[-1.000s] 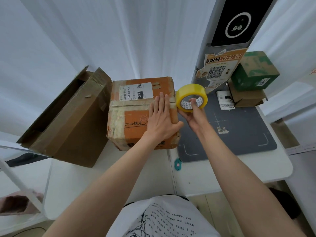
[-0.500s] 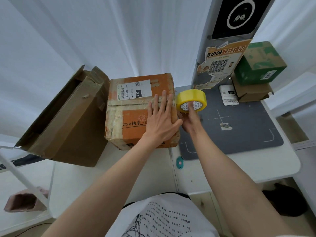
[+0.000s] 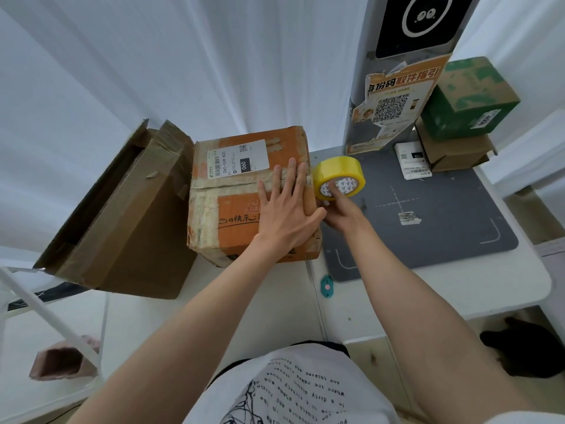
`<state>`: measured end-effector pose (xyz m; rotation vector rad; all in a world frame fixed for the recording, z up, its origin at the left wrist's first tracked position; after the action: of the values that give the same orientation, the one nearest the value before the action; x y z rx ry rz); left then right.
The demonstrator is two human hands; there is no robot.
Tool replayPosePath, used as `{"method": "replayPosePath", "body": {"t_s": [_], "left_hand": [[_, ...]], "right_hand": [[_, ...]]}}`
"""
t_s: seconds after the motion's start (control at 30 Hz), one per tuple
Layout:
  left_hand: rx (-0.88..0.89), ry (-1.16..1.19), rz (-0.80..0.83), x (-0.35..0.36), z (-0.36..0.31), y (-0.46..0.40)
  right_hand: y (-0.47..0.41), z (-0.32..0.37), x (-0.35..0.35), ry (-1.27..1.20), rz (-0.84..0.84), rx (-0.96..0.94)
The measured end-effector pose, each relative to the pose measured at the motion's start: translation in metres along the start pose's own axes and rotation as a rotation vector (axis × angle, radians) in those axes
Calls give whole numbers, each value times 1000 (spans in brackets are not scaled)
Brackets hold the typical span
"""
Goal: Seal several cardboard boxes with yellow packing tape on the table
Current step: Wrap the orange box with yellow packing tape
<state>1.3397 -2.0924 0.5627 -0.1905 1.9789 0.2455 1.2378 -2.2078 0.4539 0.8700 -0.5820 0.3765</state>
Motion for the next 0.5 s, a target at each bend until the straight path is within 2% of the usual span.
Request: {"method": "replayPosePath", "body": {"t_s": [0.17,0.2,0.27,0.37,0.5], "left_hand": [[-1,19,20,0,-2,-2],[-1,14,21,0,-1,-2],[1,14,25,1,0,-1],[6,19,22,0,1,0],[4,18,16,1,0,-2]], "right_hand": [[39,-15,-20,391,29,-23],[44,-23,-31,438,5,-14],[47,-45,-50,567,-146,-25],[54,-79,-69,991,-371,7],[66,-118,-79,1716,-307,19]]}}
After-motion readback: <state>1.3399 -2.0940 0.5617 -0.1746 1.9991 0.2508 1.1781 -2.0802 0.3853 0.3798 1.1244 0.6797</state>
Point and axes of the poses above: each hand's wrist, its own y-axis away from the middle knuckle, its own x-axis out of the palm, z = x × y, the point moved 1 cm from there along -y, towards the middle knuckle, and after that the axes turned 9 degrees about y, right-handed, at the moved point
